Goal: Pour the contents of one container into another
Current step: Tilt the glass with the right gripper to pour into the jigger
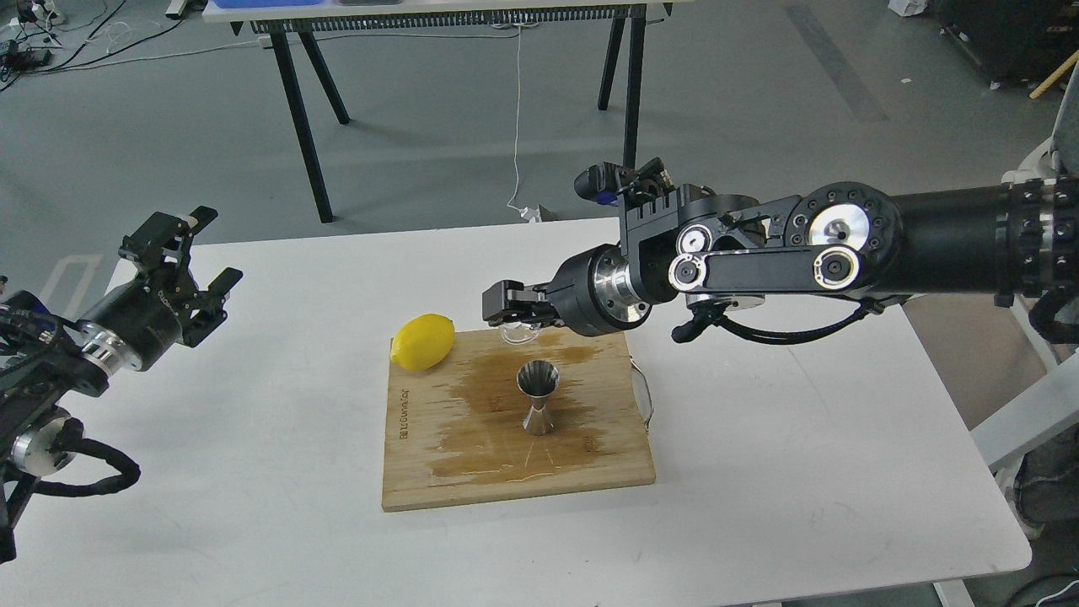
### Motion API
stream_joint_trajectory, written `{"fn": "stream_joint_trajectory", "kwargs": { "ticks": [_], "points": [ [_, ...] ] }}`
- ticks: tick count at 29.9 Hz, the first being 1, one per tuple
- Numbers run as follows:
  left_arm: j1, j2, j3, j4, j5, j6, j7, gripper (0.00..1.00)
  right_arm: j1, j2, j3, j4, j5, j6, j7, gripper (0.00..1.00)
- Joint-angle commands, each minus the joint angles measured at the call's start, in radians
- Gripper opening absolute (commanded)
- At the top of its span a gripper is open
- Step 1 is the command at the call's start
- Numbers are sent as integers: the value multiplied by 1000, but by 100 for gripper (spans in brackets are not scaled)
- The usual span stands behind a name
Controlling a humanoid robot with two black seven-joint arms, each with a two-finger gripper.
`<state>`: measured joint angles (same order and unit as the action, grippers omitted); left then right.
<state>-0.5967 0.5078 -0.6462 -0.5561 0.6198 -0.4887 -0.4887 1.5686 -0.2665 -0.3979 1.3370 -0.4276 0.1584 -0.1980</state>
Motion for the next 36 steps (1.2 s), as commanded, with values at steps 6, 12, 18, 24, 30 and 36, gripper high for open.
{"fn": "stream_joint_trajectory", "kwargs": {
  "ticks": [6, 12, 18, 24, 30, 36],
  "points": [
    [0, -14, 0, 5, 0, 0, 0, 99, 21, 0, -52, 2, -76, 10, 57, 34],
    [0, -15, 0, 5, 1, 0, 0, 99, 25, 0, -56, 2, -120, 13, 95, 34],
    [1, -18, 2, 5, 1, 0, 0, 99, 19, 3, -90, 2, -187, 10, 144, 33],
    [2, -20, 2, 5, 1, 0, 0, 99, 7, 3, -113, 2, -235, -2, 187, 33],
    [2, -22, 2, 5, 1, 0, 0, 99, 5, 3, -145, 2, -284, -51, 238, 32],
    [2, -37, 5, 25, 2, 0, 0, 99, 5, 1, -163, 1, -329, -65, 249, 32]
  ]
}}
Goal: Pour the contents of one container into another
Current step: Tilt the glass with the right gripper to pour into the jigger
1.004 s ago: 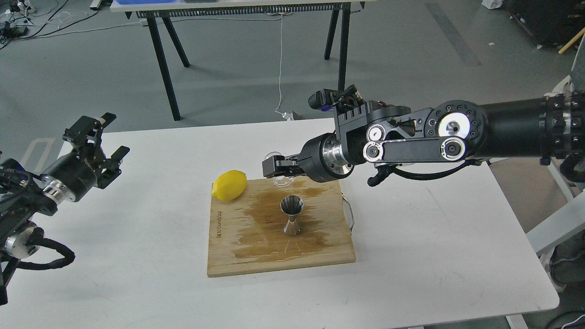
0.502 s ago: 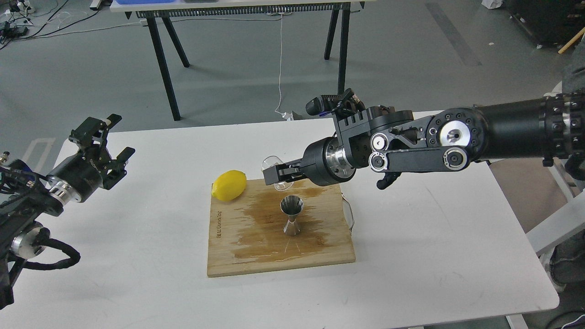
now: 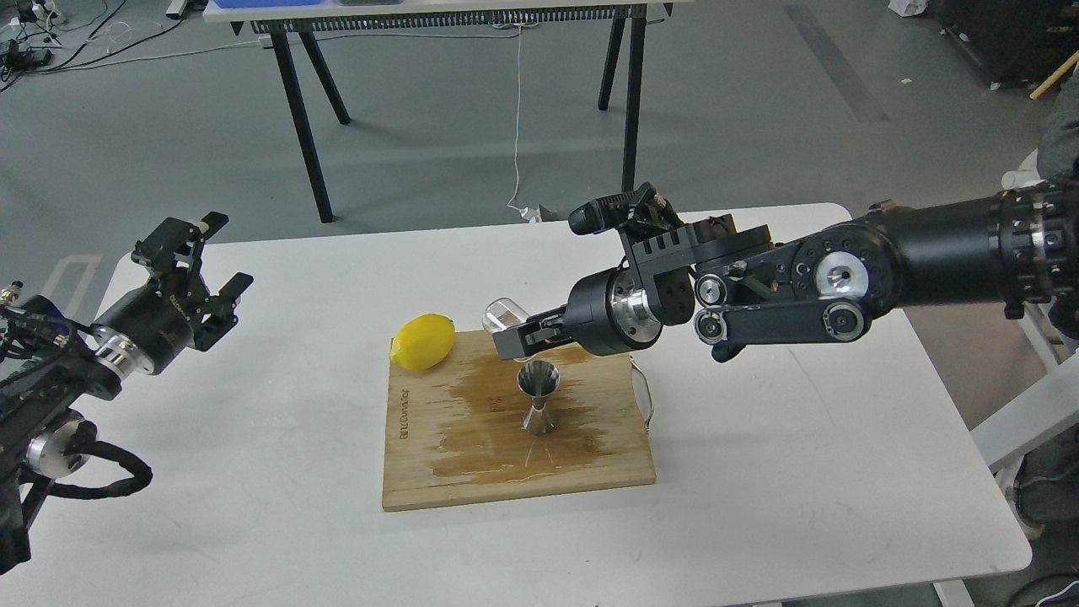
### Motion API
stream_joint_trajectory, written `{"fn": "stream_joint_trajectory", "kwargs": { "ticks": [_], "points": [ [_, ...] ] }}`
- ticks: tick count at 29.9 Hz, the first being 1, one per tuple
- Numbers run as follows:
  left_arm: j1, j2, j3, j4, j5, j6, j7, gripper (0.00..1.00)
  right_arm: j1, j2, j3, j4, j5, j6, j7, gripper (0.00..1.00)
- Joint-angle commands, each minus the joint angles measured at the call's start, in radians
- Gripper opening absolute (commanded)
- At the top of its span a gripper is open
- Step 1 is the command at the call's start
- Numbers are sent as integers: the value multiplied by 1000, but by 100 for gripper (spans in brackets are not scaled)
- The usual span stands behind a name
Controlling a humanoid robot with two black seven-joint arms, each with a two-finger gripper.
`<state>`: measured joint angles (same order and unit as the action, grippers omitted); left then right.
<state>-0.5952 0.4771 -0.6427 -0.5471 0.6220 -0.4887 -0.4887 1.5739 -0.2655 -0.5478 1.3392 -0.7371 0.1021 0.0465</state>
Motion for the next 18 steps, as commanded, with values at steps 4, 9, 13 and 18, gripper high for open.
{"fn": "stream_joint_trajectory", "kwargs": {
  "ticks": [4, 9, 13, 18],
  "points": [
    [0, -11, 2, 26, 1, 0, 0, 99, 3, 0, -32, 0, -47, -24, 24, 32],
    [0, -12, 2, 26, 1, 0, 0, 99, 3, 0, -34, -2, -61, -28, 44, 32],
    [0, -14, 2, 26, 1, 0, 0, 99, 2, 0, -37, -2, -85, -55, 55, 32],
    [-2, -14, 3, 26, 1, 0, 0, 99, 2, 2, -58, 0, -110, -84, 68, 32]
  ]
}}
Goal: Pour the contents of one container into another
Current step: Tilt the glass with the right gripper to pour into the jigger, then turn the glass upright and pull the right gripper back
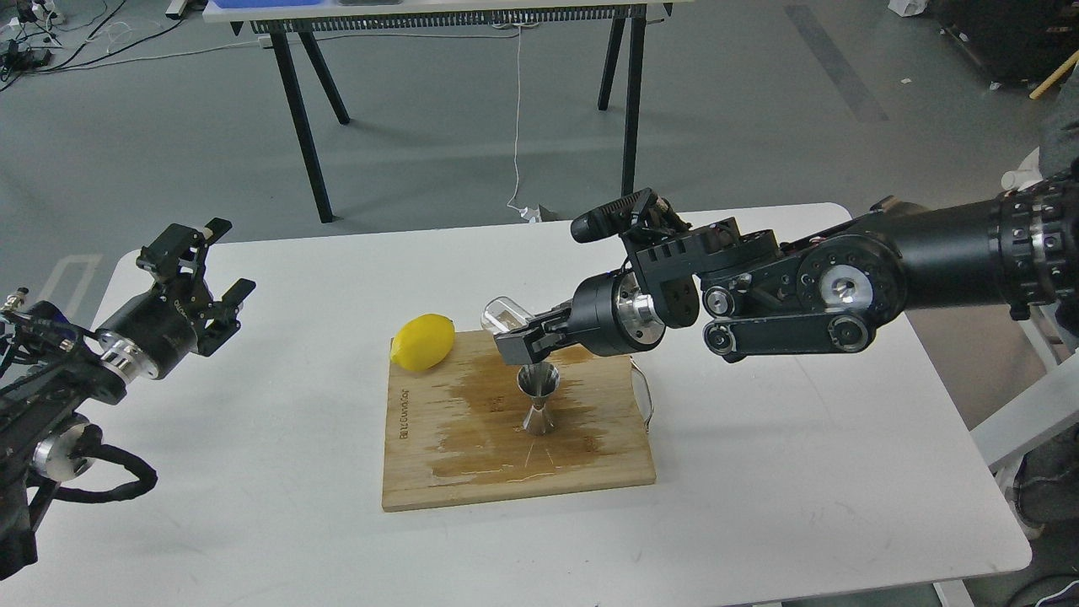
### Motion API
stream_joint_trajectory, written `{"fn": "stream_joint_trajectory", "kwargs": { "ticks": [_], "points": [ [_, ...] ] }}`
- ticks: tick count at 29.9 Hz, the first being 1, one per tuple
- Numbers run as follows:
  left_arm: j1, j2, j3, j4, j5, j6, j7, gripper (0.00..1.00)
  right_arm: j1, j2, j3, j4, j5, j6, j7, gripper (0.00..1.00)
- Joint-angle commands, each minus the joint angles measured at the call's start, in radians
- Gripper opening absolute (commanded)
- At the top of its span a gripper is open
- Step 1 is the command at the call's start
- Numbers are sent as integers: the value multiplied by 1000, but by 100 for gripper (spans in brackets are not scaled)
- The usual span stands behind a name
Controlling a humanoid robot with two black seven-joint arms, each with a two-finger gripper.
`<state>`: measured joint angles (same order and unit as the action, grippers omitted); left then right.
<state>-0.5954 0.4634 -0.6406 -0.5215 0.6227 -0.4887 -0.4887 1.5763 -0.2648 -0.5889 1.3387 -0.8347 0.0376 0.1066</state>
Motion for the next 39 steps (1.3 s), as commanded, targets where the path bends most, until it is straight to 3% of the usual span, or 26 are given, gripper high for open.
{"fn": "stream_joint_trajectory", "kwargs": {
  "ticks": [1, 39],
  "points": [
    [-1, 0, 1, 0, 0, 0, 0, 99, -1, 1, -23, -1, -21, -31, 13, 32],
    [-3, -2, 2, 0, 0, 0, 0, 99, -15, 33, -114, -1, -104, -219, 113, 32]
  ]
}}
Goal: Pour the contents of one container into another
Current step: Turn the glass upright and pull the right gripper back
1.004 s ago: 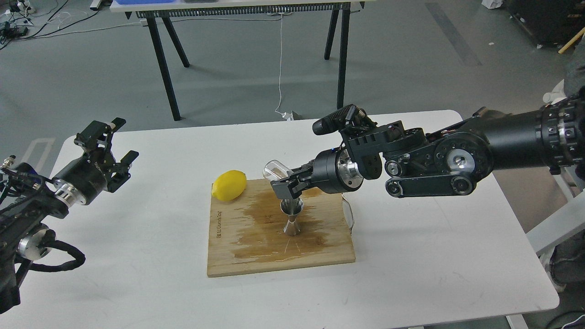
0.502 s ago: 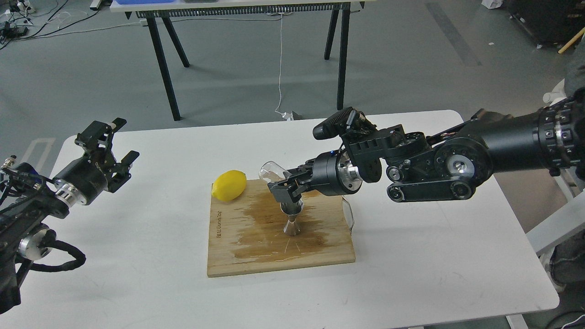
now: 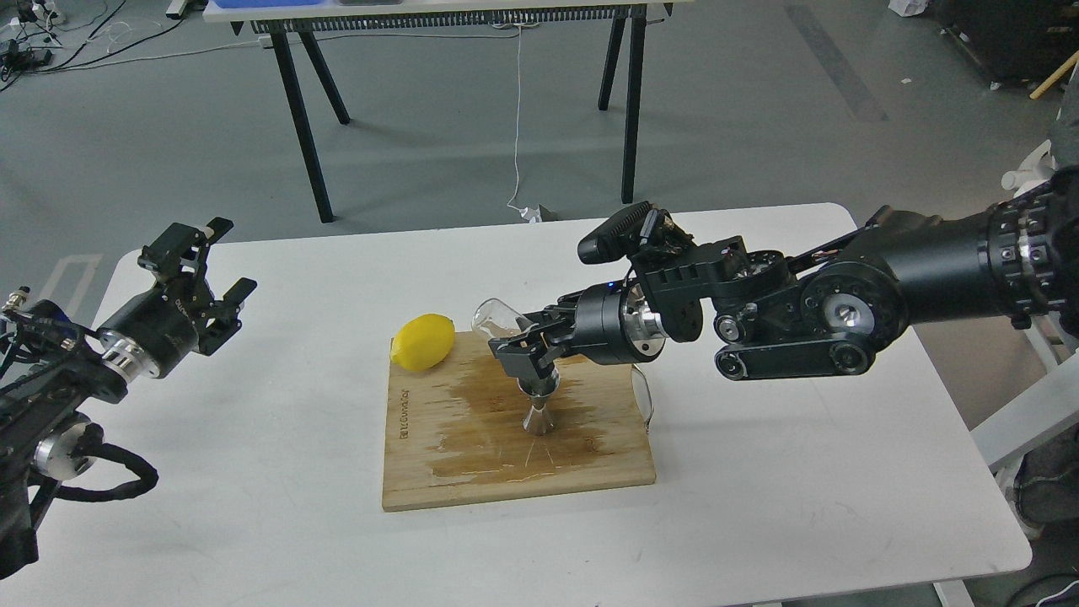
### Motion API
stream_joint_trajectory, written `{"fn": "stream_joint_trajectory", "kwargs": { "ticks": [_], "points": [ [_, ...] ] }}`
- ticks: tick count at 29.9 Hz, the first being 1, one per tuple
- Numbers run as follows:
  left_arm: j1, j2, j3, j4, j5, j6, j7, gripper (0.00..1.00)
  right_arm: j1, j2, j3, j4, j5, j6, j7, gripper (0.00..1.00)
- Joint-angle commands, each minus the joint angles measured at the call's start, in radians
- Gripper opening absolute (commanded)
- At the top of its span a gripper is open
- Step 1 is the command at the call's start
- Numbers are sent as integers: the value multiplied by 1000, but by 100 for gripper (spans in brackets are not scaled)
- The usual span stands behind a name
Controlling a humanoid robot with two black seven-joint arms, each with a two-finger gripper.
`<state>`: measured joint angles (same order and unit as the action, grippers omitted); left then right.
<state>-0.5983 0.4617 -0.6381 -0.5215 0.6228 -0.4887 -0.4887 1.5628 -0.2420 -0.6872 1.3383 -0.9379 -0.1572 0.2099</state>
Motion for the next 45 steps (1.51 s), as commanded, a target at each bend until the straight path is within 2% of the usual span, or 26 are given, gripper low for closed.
{"fn": "stream_joint_trajectory", "kwargs": {
  "ticks": [1, 16, 23, 33, 39, 45],
  "points": [
    [0, 0, 0, 0, 0, 0, 0, 99, 0, 12, -20, -1, -1, -27, 12, 32],
    [-2, 0, 0, 0, 0, 0, 0, 99, -1, 3, -28, -2, -16, -42, 26, 32],
    [-8, 0, -2, 0, 0, 0, 0, 99, -38, -35, 43, 1, 69, -42, 23, 32],
    [-11, -11, -2, 0, 0, 0, 0, 99, -373, -146, 455, 1, 339, -8, 16, 32],
    [-14, -11, -2, 0, 0, 0, 0, 99, -634, -195, 786, 1, 471, -8, 14, 32],
    [-12, -9, -2, 0, 0, 0, 0, 99, -883, -195, 1173, 1, 609, -5, 14, 32]
  ]
}}
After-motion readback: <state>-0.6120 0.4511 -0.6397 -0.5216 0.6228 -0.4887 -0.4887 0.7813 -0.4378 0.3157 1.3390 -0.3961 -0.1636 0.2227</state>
